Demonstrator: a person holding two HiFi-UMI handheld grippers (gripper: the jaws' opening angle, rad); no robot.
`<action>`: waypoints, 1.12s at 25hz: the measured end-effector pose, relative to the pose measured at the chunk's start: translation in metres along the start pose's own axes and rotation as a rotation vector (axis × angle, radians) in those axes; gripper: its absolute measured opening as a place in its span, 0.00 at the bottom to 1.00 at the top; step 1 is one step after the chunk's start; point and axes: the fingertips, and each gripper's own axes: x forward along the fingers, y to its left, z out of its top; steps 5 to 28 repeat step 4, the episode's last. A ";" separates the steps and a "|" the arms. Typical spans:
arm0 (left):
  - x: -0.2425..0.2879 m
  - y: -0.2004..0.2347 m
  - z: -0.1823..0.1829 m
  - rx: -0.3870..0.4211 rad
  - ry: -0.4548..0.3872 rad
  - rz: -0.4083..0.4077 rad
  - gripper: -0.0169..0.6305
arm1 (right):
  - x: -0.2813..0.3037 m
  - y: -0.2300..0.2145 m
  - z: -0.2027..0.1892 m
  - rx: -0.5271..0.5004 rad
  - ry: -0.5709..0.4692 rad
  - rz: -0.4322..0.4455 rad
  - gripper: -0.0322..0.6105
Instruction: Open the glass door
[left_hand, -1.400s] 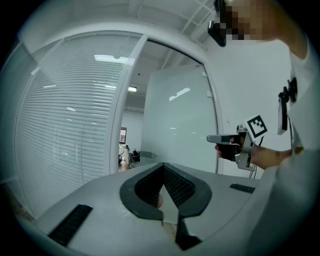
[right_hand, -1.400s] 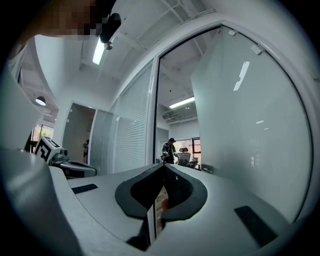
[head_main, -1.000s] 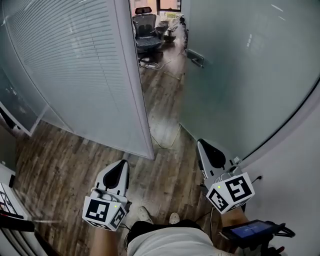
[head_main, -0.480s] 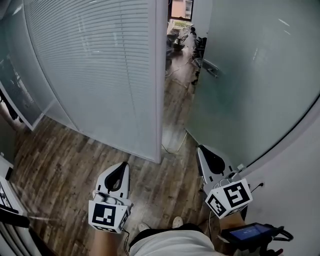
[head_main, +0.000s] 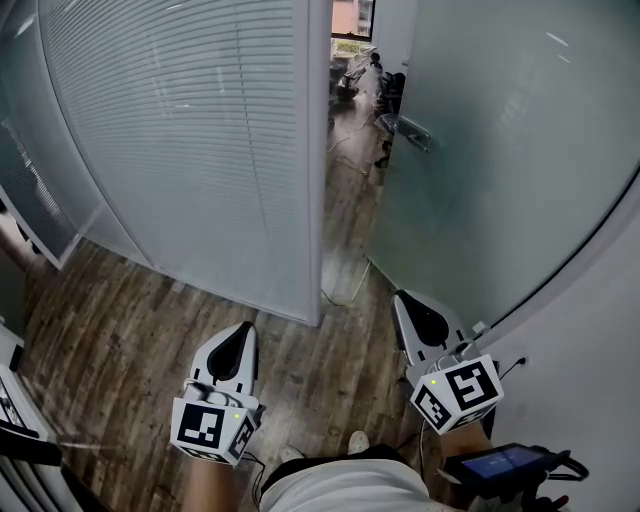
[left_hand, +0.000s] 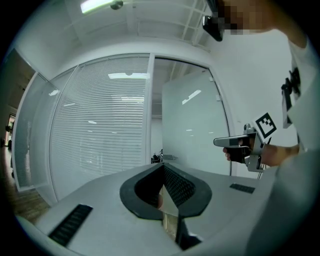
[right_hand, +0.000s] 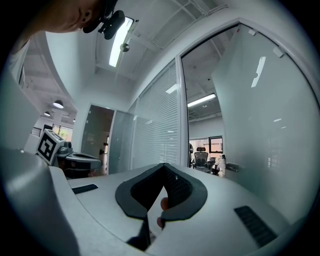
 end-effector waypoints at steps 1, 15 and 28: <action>0.000 -0.002 0.000 0.002 0.000 -0.002 0.02 | -0.001 -0.001 0.000 0.000 0.001 -0.002 0.05; 0.000 -0.006 0.002 0.006 -0.001 -0.005 0.03 | -0.002 -0.004 0.001 -0.003 0.002 -0.006 0.05; 0.000 -0.006 0.002 0.006 -0.001 -0.005 0.03 | -0.002 -0.004 0.001 -0.003 0.002 -0.006 0.05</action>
